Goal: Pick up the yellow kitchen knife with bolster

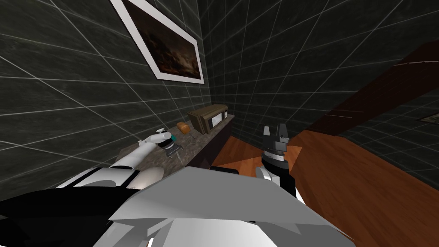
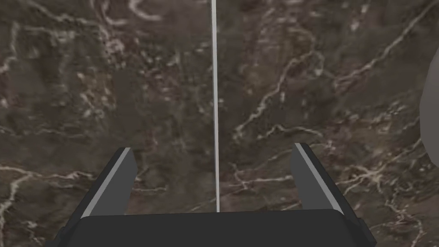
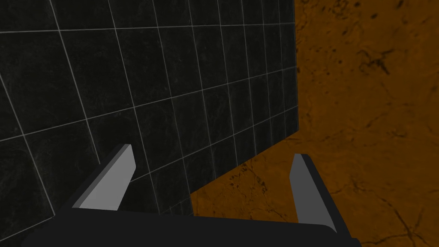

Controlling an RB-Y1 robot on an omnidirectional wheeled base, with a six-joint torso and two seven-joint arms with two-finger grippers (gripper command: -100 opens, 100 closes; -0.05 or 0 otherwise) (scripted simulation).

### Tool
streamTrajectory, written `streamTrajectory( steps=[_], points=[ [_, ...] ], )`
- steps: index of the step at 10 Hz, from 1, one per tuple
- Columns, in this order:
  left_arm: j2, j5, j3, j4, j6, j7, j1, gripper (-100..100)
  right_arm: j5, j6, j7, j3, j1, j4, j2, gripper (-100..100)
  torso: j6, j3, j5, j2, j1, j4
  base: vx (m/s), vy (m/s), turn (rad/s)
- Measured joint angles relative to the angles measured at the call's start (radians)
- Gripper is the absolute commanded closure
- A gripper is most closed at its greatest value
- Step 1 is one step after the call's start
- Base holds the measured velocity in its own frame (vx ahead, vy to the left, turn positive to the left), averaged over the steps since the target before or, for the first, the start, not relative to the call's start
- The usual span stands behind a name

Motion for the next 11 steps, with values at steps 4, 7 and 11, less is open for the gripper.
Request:
streamTrajectory(
  steps=[4,7,11],
  points=[
    [-0.015,-0.009,-0.005,0.014,-0.023,-0.006,0.000,100,0.000,0.000,0.000,0.000,0.000,0.000,0.000,0,0.000,-0.001,-0.001,-0.001,-0.001,-0.001,-0.001,0.003,-0.005],
    [-0.017,-0.006,-0.002,0.013,-0.028,-0.006,-0.003,0,0.000,0.000,0.000,0.000,0.000,0.000,0.000,0,0.000,-0.005,-0.003,-0.005,-0.003,-0.004,0.000,0.000,0.000],
    [0.011,0.006,0.006,-0.012,0.008,0.005,0.002,0,0.000,0.000,0.000,0.000,0.000,0.000,0.000,0,0.000,-0.005,-0.002,-0.005,-0.004,-0.004,0.009,-0.013,0.039]
  ],
)
